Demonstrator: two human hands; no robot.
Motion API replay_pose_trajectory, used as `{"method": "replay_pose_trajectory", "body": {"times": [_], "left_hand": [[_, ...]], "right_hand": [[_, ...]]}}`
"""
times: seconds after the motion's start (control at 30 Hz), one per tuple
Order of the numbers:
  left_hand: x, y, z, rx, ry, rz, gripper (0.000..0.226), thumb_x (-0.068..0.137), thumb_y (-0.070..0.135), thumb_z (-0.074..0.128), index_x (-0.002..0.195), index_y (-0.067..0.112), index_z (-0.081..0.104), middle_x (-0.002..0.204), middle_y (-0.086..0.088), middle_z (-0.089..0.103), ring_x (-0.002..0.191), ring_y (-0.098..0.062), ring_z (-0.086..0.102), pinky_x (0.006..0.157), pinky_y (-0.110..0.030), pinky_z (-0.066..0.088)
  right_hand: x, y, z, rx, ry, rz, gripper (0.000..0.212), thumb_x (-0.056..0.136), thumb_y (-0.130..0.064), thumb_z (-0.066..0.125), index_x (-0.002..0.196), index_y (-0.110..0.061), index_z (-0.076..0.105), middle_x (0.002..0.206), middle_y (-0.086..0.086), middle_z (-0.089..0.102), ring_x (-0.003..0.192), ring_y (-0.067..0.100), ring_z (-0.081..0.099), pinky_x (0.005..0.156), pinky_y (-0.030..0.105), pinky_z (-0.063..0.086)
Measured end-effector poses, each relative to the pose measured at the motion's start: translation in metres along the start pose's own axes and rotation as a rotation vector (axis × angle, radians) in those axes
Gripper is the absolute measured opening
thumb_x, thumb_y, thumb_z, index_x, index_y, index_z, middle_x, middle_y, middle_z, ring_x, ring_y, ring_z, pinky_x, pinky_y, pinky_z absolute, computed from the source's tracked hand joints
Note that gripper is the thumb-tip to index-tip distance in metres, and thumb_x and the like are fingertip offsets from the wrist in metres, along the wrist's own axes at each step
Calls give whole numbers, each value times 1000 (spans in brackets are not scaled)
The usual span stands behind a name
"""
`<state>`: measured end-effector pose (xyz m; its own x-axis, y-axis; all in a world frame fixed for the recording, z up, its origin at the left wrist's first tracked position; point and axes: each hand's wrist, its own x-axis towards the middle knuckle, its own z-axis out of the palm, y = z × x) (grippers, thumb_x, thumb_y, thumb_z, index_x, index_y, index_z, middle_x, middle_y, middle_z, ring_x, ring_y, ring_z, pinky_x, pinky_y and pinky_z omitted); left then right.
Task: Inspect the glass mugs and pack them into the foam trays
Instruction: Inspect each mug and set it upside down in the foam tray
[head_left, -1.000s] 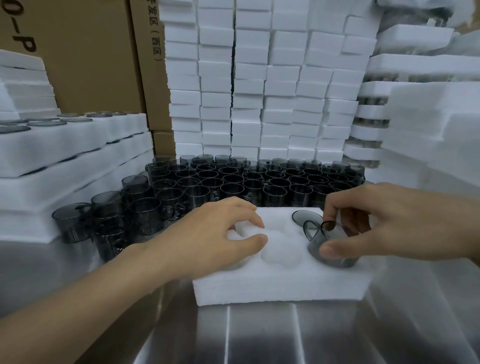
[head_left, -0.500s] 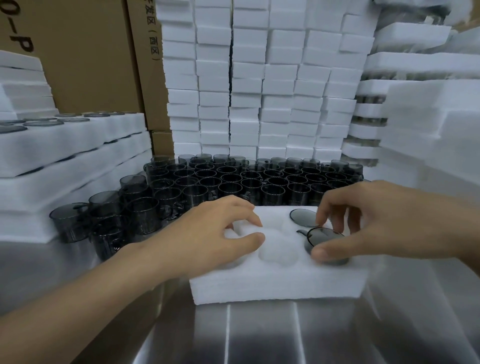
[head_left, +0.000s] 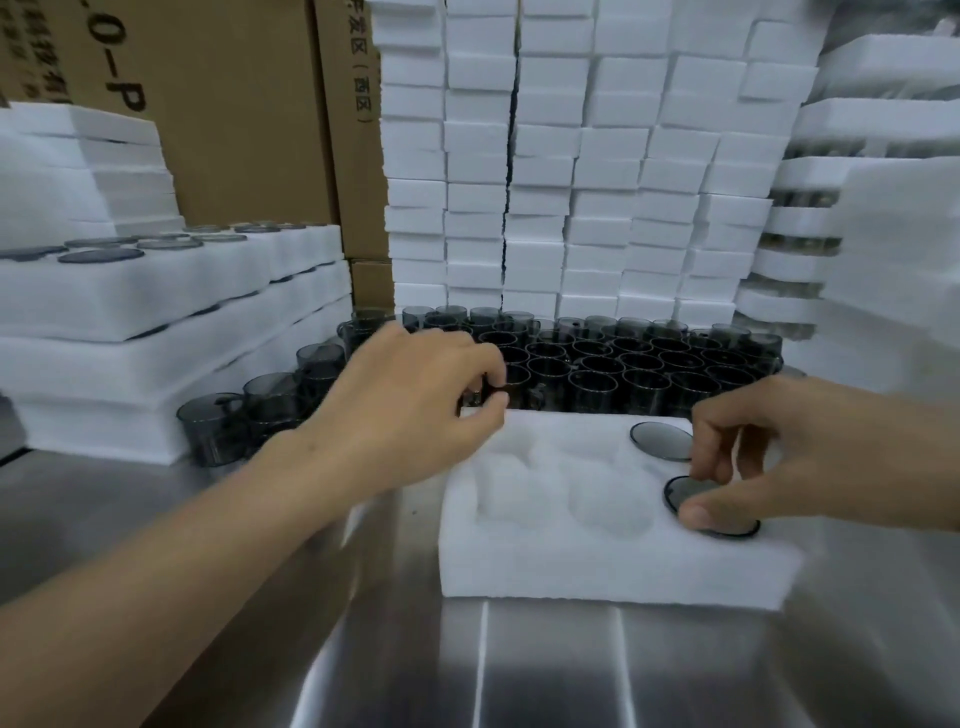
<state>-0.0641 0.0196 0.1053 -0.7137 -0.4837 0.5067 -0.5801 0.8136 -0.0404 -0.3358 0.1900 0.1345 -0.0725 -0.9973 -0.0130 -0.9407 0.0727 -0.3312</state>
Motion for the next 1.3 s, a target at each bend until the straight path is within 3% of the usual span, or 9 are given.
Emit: {"method": "replay_pose_trajectory", "body": {"times": [0.13, 0.23, 0.33, 0.63, 0.77, 0.9, 1.07, 1.2, 1.3], "left_hand": [[6, -46, -22, 218, -73, -314, 33, 95, 53, 54, 76, 27, 57, 71, 8, 62, 65, -13, 56, 61, -32, 41], [4, -78, -42, 316, -294, -487, 39, 99, 59, 52, 79, 27, 60, 68, 7, 70, 67, -17, 64, 64, -31, 43], [1, -90, -47, 98, -550, -587, 38, 108, 49, 49, 94, 16, 62, 65, 7, 77, 60, -12, 76, 73, -29, 50], [6, -70, -37, -424, -507, -446, 31, 108, 40, 60, 94, 13, 58, 85, 3, 83, 76, -16, 81, 74, -33, 49], [5, -68, -40, -385, -550, -301, 22, 93, 46, 80, 104, 30, 72, 95, 14, 80, 93, -13, 77, 89, -34, 56], [2, -64, -42, -208, -697, -255, 59, 84, 45, 88, 135, 50, 59, 117, 21, 57, 102, -4, 61, 80, -20, 49], [3, -63, -43, -80, -698, -226, 60, 90, 38, 83, 143, 52, 58, 130, 20, 44, 97, 5, 50, 82, -22, 43], [1, -64, -41, -11, -756, -245, 71, 90, 23, 79, 147, 56, 52, 139, 13, 41, 101, -8, 62, 90, -39, 58], [2, -65, -35, 33, -684, -212, 68, 87, 34, 87, 145, 50, 56, 138, 9, 41, 105, -10, 51, 97, -34, 51]], "right_hand": [[3, 8, 2, 28, -14, -19, 77, 53, -99, 74, 103, -41, 73, 87, -16, 74, 78, 4, 69, 66, 27, 60], [4, 11, 3, 51, -22, -24, 76, 53, -99, 74, 103, -41, 73, 87, -15, 73, 77, 4, 68, 64, 21, 58], [5, 14, 4, 60, -28, -21, 75, 54, -98, 74, 104, -42, 72, 86, -14, 73, 77, 5, 68, 66, 21, 58], [8, 20, 7, 84, -23, -26, 74, 53, -96, 77, 101, -41, 72, 85, -14, 73, 75, 6, 67, 62, 18, 55], [8, 20, 8, 87, -31, -19, 74, 53, -97, 77, 102, -41, 71, 84, -13, 72, 73, 6, 67, 60, 19, 56], [8, 18, 8, 93, -34, -13, 76, 53, -98, 76, 103, -42, 70, 85, -13, 73, 74, 5, 68, 59, 19, 55], [7, 17, 8, 69, -26, -9, 78, 53, -100, 73, 104, -42, 69, 87, -15, 73, 76, 5, 68, 63, 27, 58], [7, 15, 9, 62, -19, -11, 78, 52, -101, 72, 103, -43, 69, 88, -17, 73, 78, 4, 68, 66, 30, 59], [6, 13, 9, 66, -17, -8, 79, 51, -102, 71, 103, -43, 68, 89, -17, 73, 77, 4, 67, 66, 29, 60]]}}
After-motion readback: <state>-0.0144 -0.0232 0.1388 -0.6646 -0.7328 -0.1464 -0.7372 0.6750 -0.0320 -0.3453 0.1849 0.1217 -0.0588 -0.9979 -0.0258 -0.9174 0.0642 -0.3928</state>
